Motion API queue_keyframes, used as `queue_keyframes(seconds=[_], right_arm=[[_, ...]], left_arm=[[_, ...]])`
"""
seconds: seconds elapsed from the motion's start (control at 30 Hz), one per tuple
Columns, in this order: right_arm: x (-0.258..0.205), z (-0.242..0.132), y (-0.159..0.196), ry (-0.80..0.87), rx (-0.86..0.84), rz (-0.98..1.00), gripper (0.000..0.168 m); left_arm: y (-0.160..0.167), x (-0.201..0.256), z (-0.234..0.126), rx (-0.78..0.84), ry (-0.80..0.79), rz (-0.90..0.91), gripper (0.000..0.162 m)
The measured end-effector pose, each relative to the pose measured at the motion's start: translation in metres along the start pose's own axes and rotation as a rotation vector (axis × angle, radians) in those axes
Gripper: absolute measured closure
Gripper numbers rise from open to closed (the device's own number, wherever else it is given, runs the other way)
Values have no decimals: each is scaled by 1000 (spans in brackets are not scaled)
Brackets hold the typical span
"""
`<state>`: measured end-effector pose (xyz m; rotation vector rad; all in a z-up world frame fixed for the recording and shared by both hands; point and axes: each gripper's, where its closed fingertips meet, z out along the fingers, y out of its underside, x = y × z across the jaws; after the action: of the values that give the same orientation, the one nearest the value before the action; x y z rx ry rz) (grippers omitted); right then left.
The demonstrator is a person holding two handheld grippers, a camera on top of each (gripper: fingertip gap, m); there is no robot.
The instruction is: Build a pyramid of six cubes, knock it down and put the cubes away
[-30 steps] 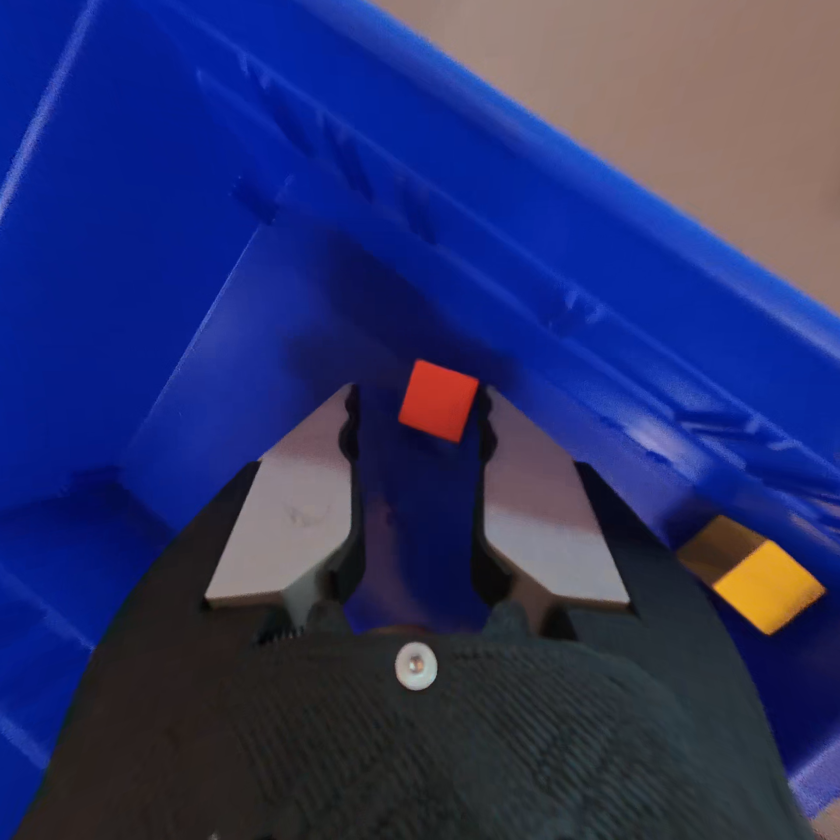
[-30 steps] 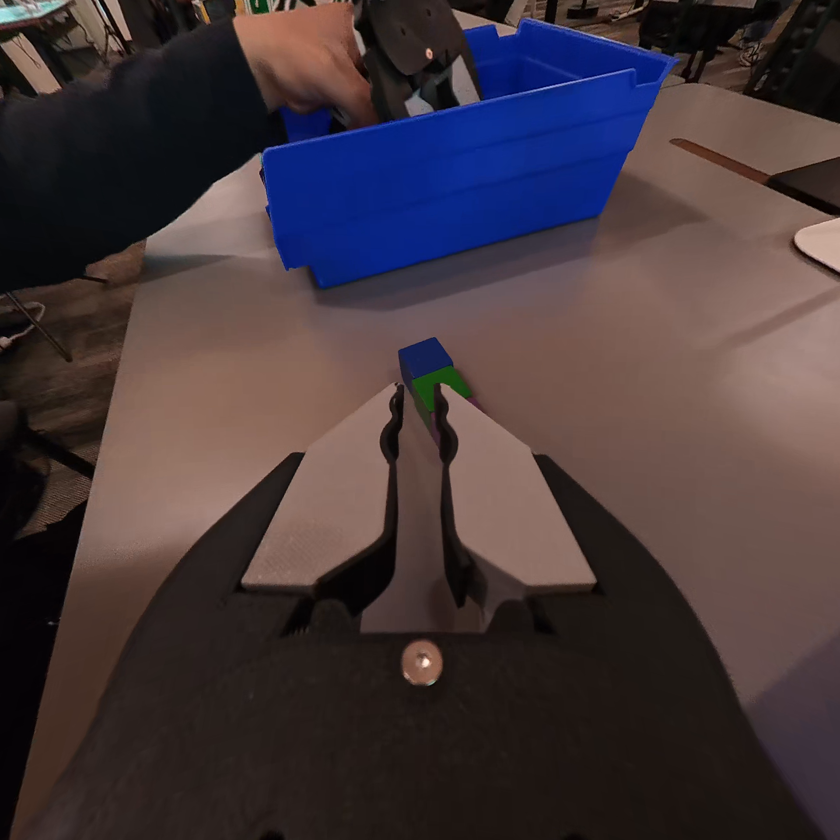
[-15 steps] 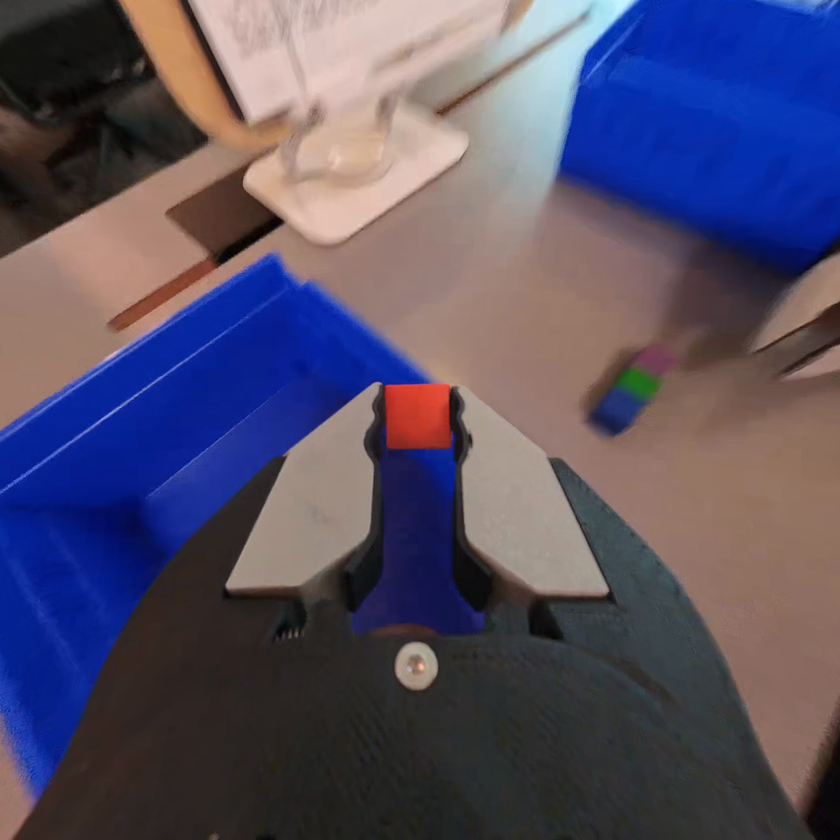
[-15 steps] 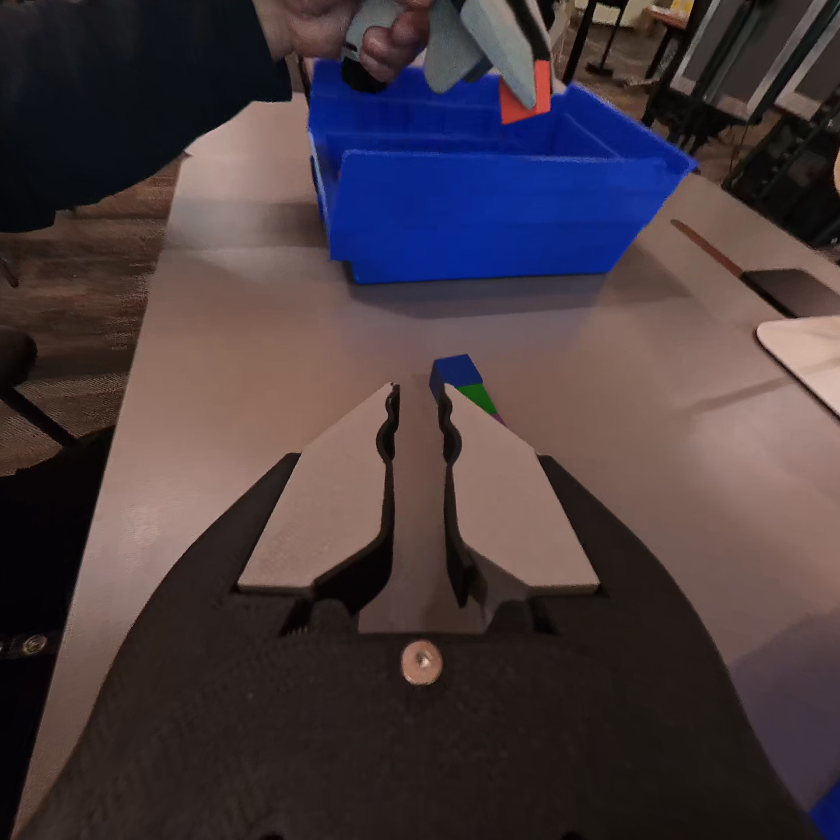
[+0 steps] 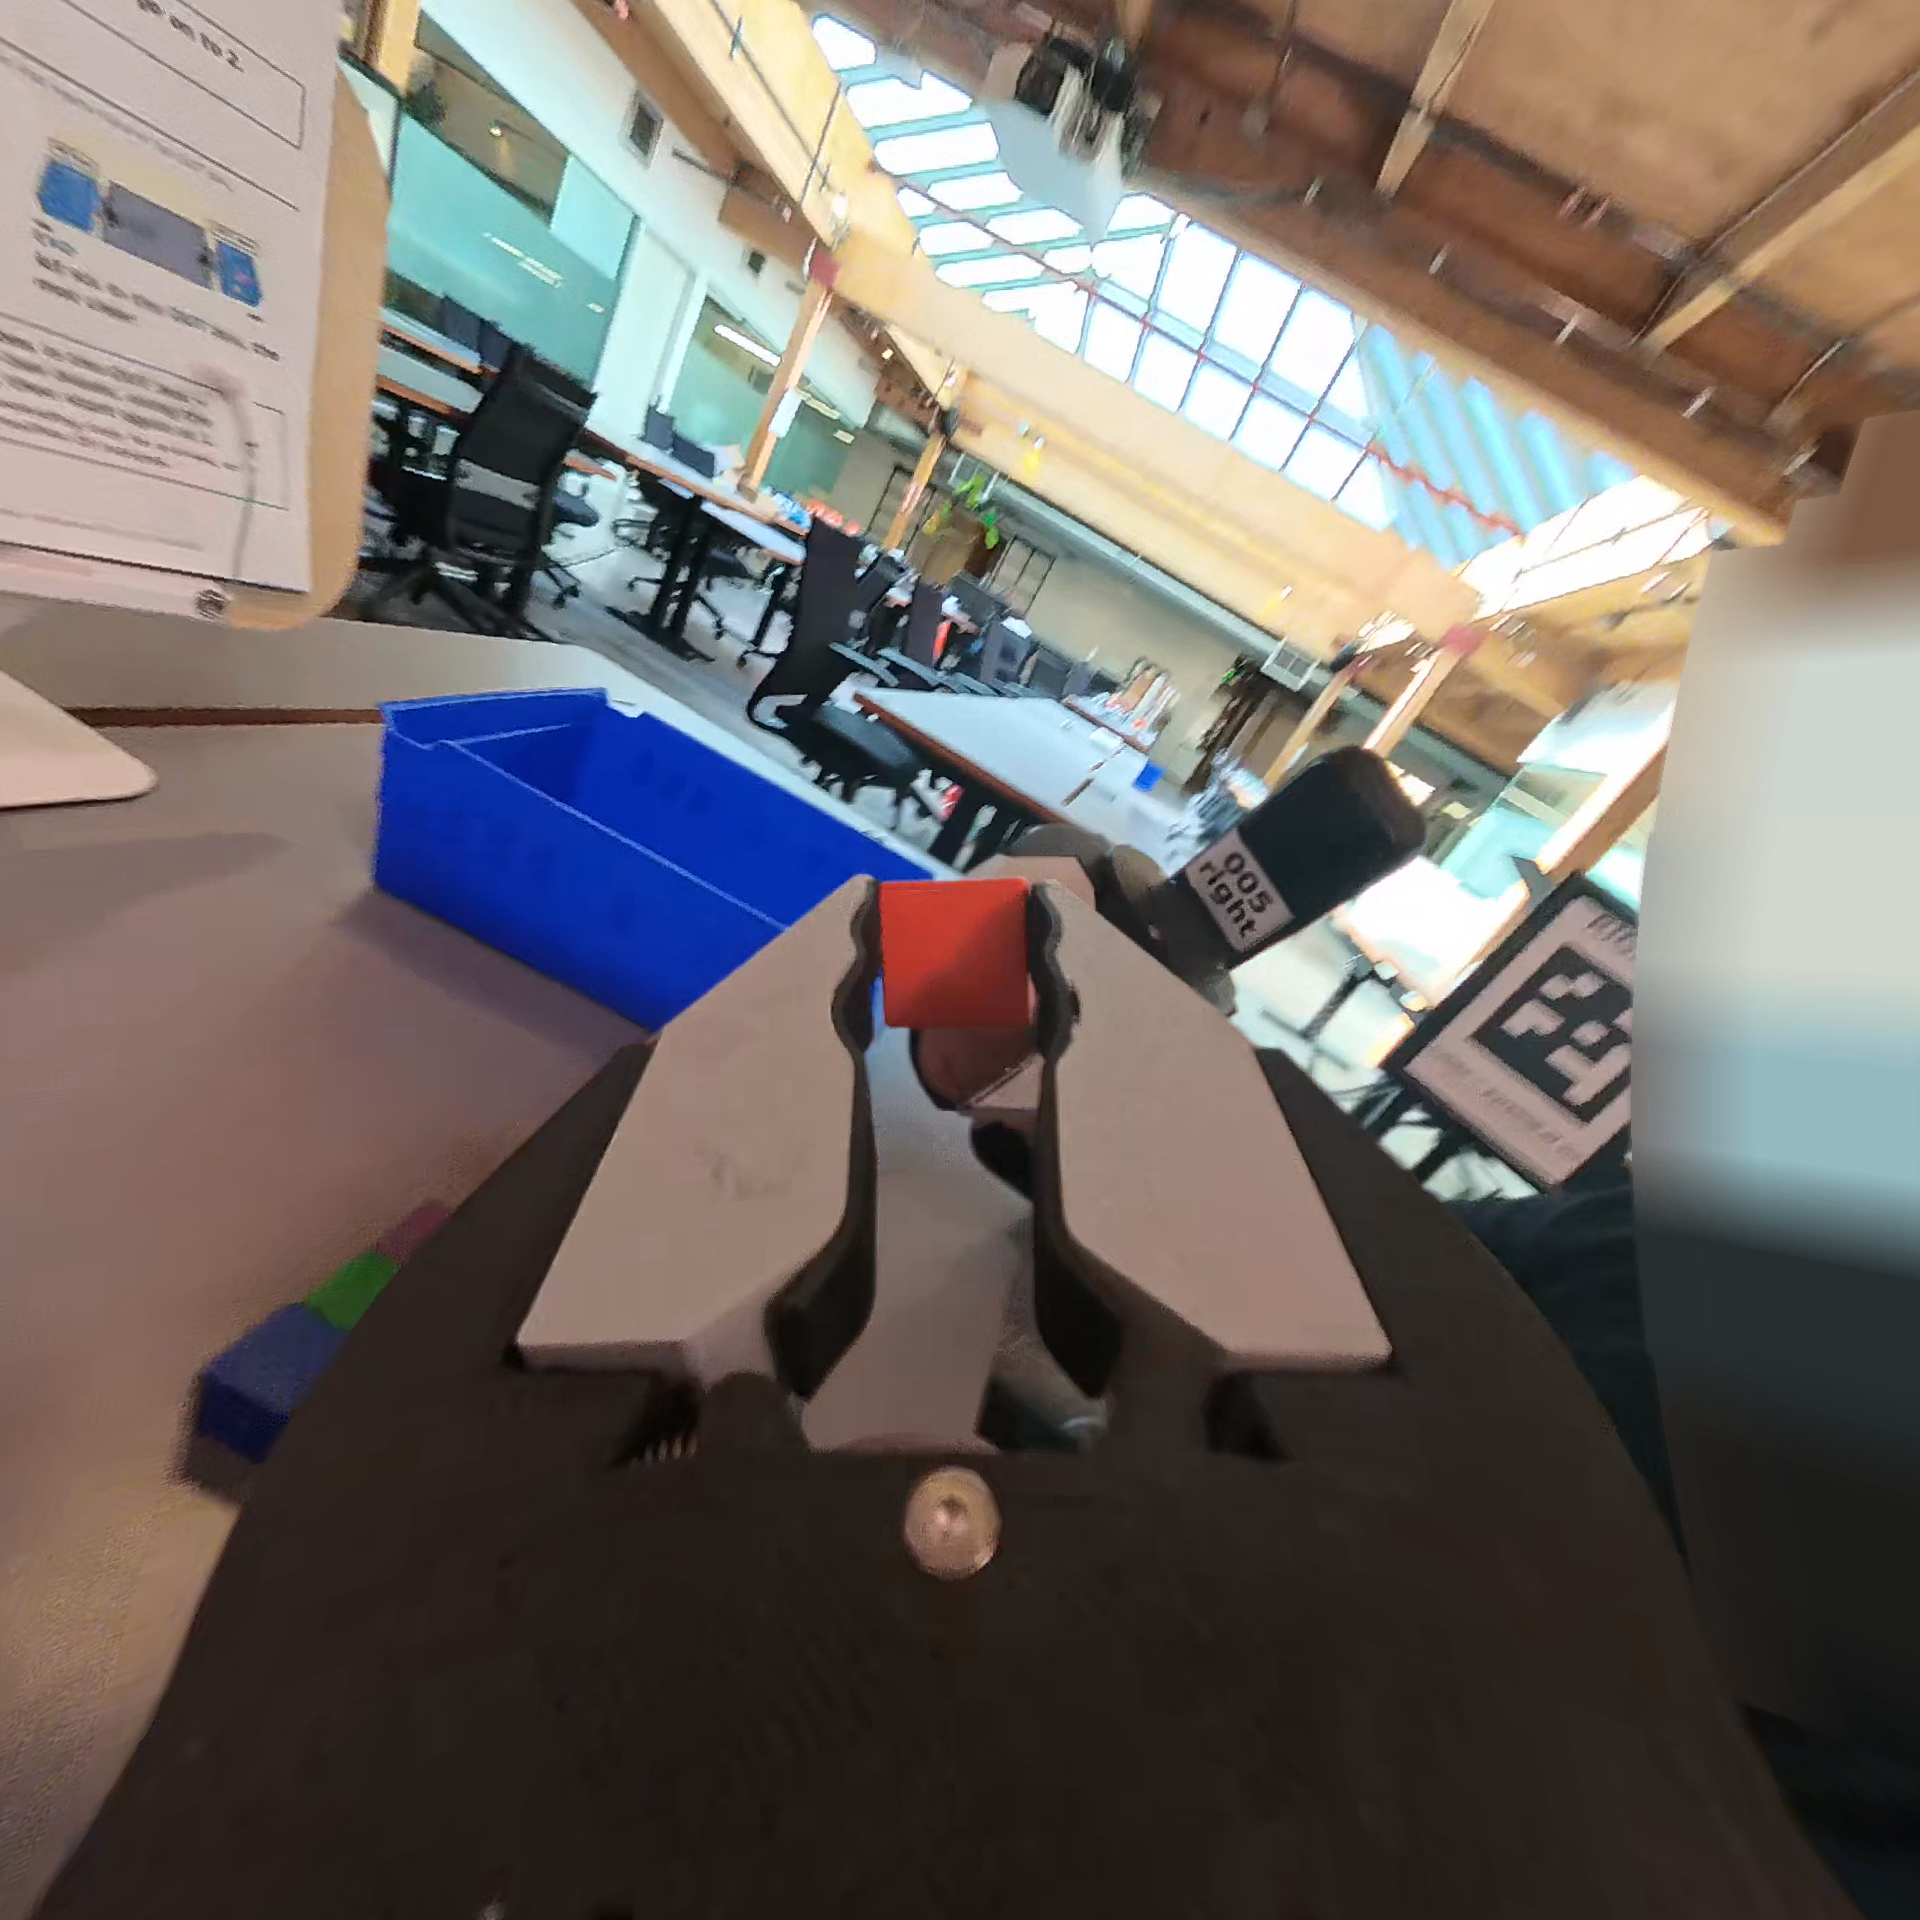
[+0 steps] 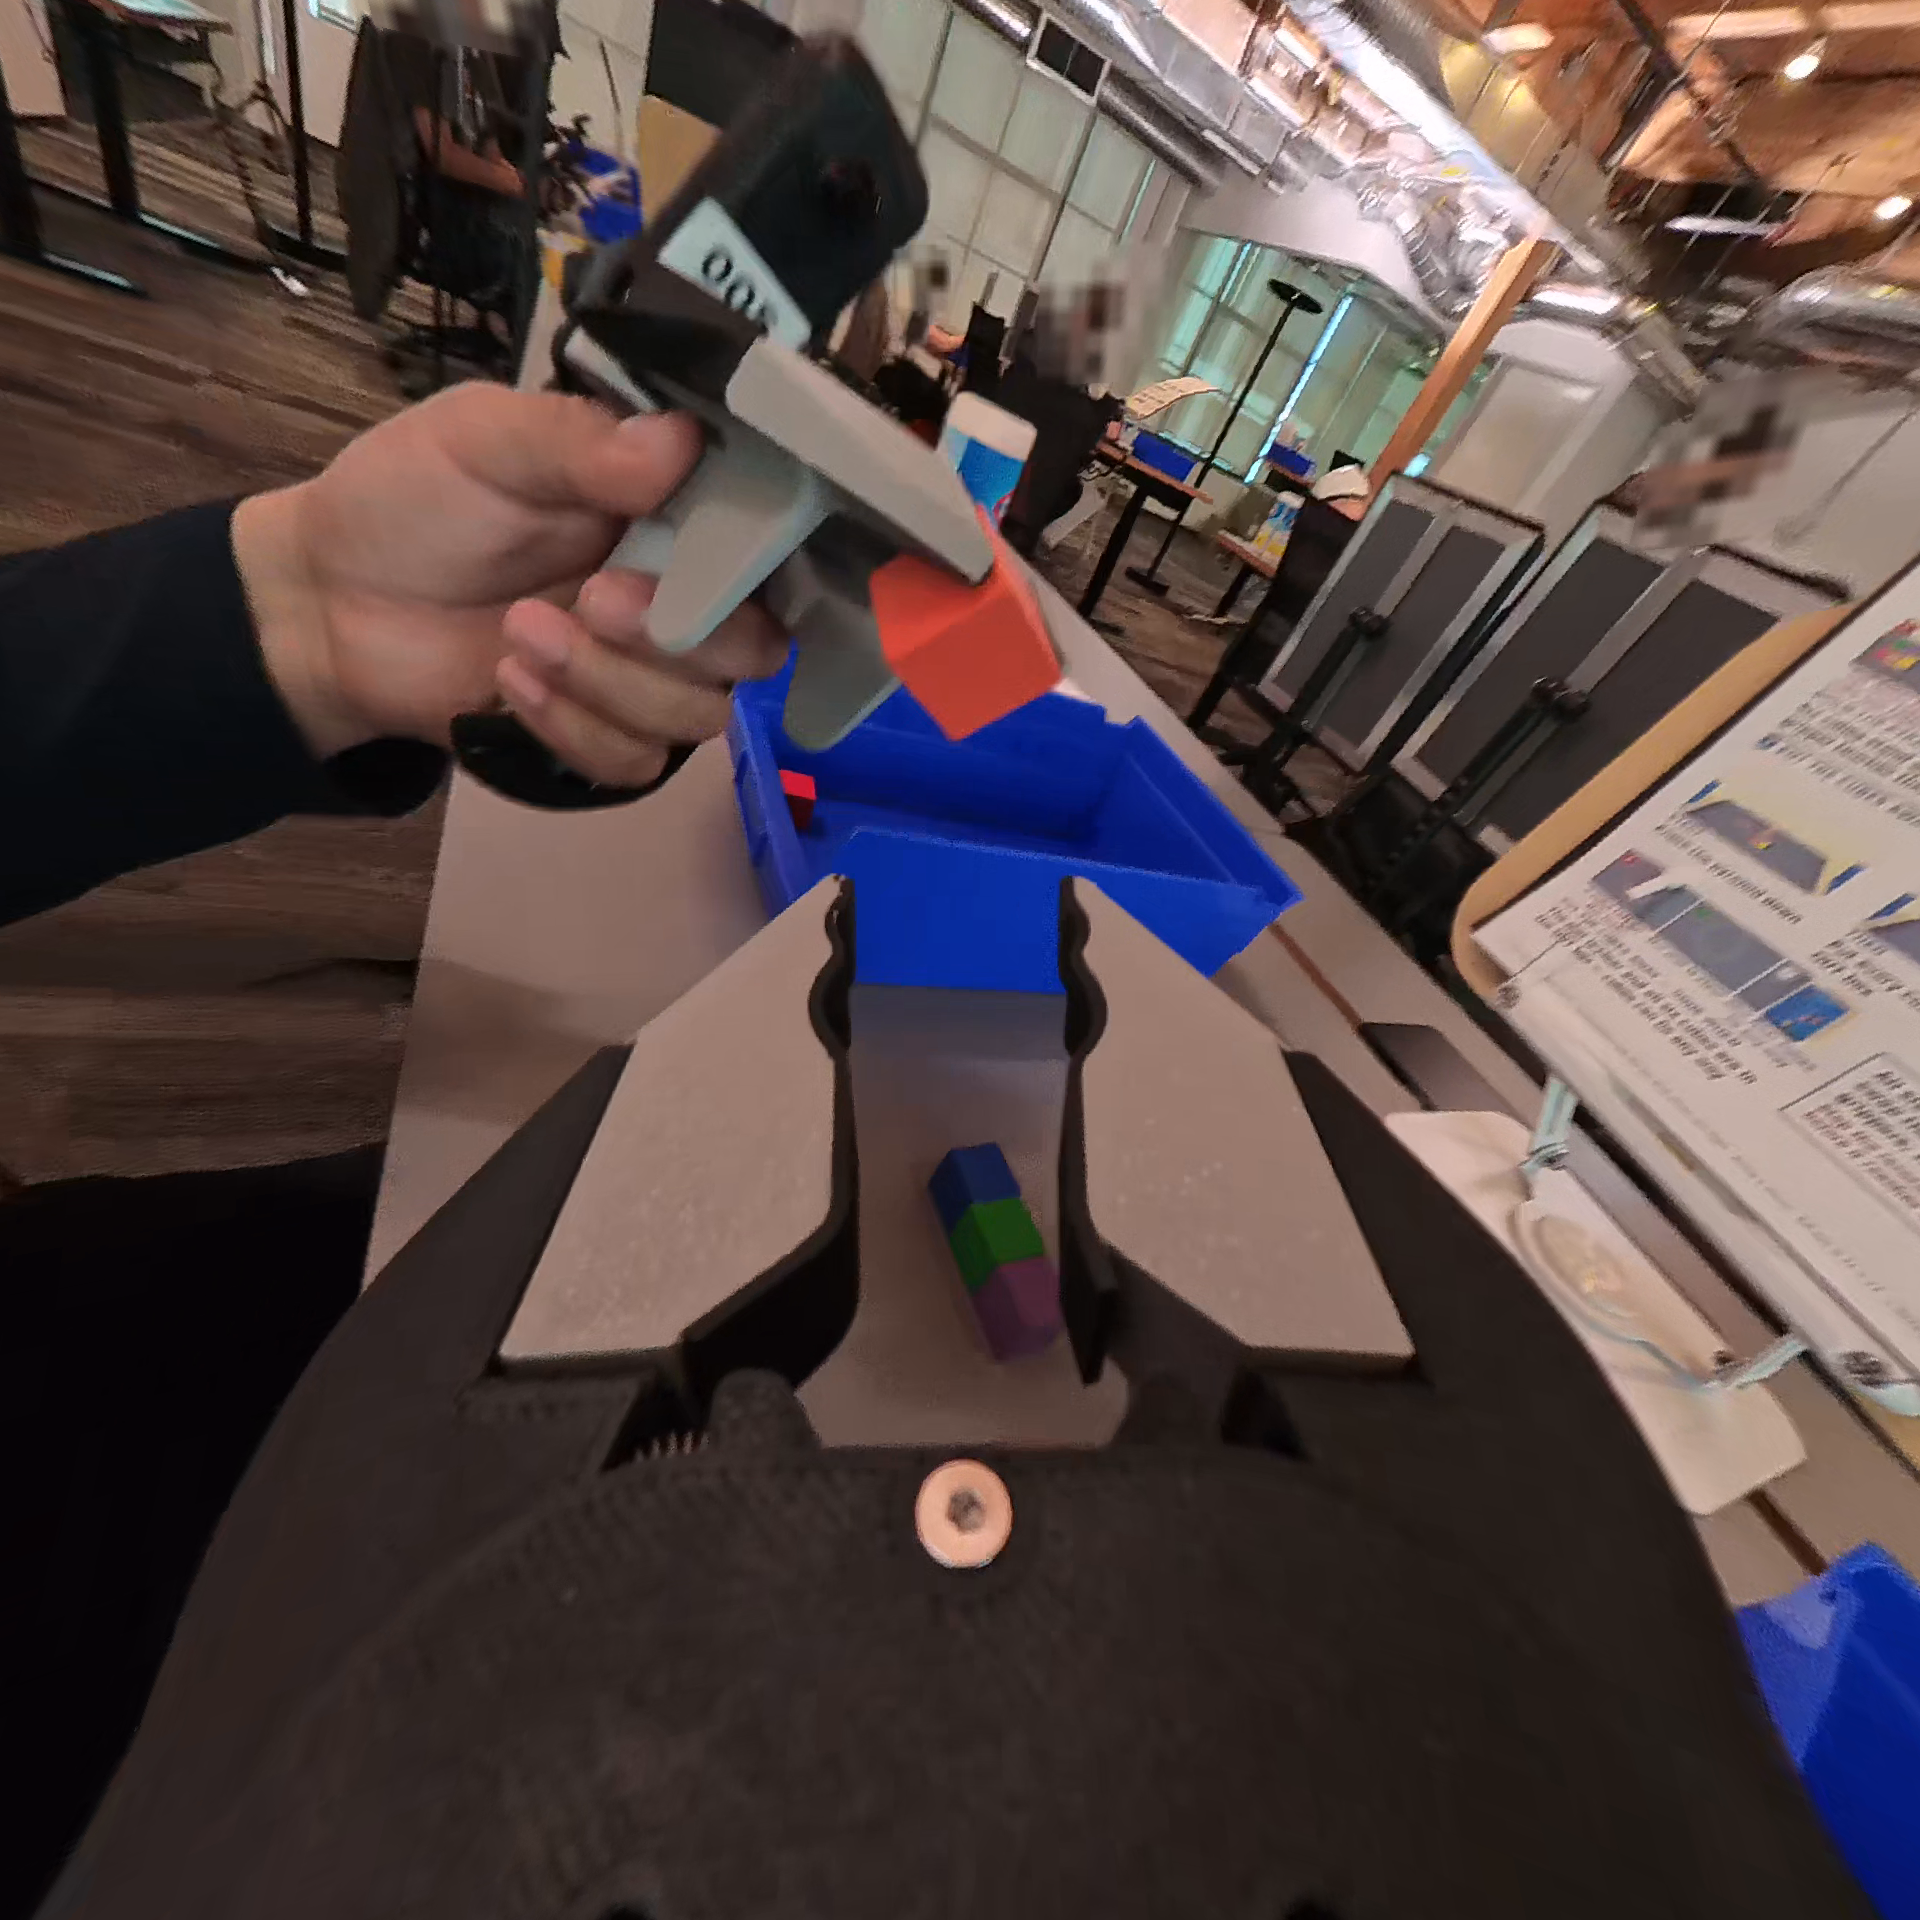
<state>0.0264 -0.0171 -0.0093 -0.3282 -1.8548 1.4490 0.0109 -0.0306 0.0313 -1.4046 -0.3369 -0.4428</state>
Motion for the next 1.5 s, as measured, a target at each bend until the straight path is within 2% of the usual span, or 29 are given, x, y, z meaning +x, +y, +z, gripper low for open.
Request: queue_keyframes(seconds=[0.1, 0.23, 0.27, 0.33, 0.4, 0.73, 1.2, 1.3, 1.4, 1.5], right_arm=[[-7, 3, -18, 23, 14, -72, 125], [-16, 17, -18, 12, -22, -140, 121], [-18, 20, -18, 6, -20, -149, 122], [-20, 26, -17, 2, -19, -175, 138], [-19, 29, -18, 15, -6, -202, 141], [-10, 47, -4, -27, 3, -106, 141], [-12, 39, 6, -31, 14, -98, 140], [-13, 36, 11, -34, -31, -123, 141], [-10, 33, 15, -57, -73, -96, 143], [9, 31, 30, -64, -168, -22, 144]], left_arm=[[6, 4, -3, 40, 51, -107, 137], [17, 6, -5, 40, 73, -159, 137], [20, 6, -5, 38, 81, -173, 137], [28, 5, -2, 18, 94, -199, 137], [28, 2, -2, 25, 109, -231, 137], [23, -23, -9, 46, 73, -251, 137], [32, -22, -5, 25, 77, -270, 137], [37, -23, -4, -3, 56, -243, 137], [40, -30, -9, -56, -10, -160, 129], [32, -58, -33, -98, -233, -12, 120]])
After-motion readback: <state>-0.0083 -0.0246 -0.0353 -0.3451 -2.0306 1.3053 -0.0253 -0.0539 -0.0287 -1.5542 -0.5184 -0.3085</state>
